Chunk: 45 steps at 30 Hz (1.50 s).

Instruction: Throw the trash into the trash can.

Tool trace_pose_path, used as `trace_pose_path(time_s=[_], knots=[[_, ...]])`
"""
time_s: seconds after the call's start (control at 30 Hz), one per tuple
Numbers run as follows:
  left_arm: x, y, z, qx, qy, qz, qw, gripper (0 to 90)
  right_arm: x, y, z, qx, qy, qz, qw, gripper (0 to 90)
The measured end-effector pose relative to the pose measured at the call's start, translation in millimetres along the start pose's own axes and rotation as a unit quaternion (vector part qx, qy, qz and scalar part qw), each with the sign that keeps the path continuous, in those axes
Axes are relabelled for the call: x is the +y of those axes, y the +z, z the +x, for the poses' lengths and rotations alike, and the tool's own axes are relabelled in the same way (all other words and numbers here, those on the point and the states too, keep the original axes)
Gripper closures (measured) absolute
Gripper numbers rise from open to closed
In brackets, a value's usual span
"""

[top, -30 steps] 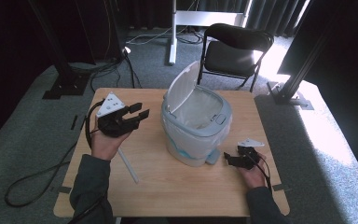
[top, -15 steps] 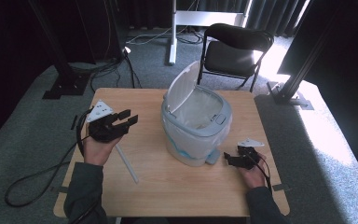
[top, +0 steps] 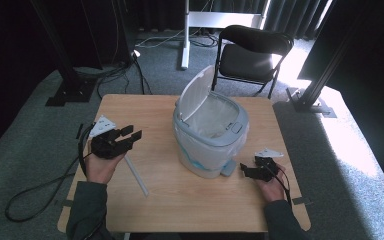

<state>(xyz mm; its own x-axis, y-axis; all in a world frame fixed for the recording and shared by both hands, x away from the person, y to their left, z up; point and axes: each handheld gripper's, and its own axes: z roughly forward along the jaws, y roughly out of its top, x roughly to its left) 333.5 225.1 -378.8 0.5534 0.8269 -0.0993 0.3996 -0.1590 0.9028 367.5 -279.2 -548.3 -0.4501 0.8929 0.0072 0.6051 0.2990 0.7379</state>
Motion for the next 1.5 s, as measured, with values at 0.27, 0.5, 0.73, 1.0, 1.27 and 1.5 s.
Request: trace_pose_path(time_s=[0.27, 0.5, 0.73, 1.0, 1.27, 1.5], knots=[[-18.5, 1.5, 3.7, 0.003, -0.015, 0.013, 0.9998, 58.5, 0.0, 0.0, 0.0, 0.0, 0.0, 0.0, 1.0, 25.0], [-35.4, 8.8, 4.4, 0.007, -0.022, 0.031, 0.9992, 58.5, 0.0, -0.1, 0.1, 0.0, 0.0, 0.0, 1.0, 25.0], [-49.2, 13.7, 1.0, 0.011, -0.025, 0.048, 0.9985, 57.2, 0.0, -0.1, 0.1, 0.0, 0.0, 0.0, 1.0, 25.0], [-67.6, 20.3, 0.9, 0.008, -0.034, 0.057, 0.9978, 54.4, 0.0, -0.1, 0.1, 0.0, 0.0, 0.0, 1.0, 25.0], [-84.3, 25.1, -0.4, 0.027, -0.04, 0.077, 0.9959, 52.6, 0.0, -0.1, 0.2, 0.0, 0.0, 0.0, 1.0, 24.7], [-99.5, 31.2, -1.0, 0.038, -0.045, 0.1, 0.9933, 51.1, 0.0, -0.1, 0.3, 0.0, 0.0, 0.001, 1.0, 24.5]])
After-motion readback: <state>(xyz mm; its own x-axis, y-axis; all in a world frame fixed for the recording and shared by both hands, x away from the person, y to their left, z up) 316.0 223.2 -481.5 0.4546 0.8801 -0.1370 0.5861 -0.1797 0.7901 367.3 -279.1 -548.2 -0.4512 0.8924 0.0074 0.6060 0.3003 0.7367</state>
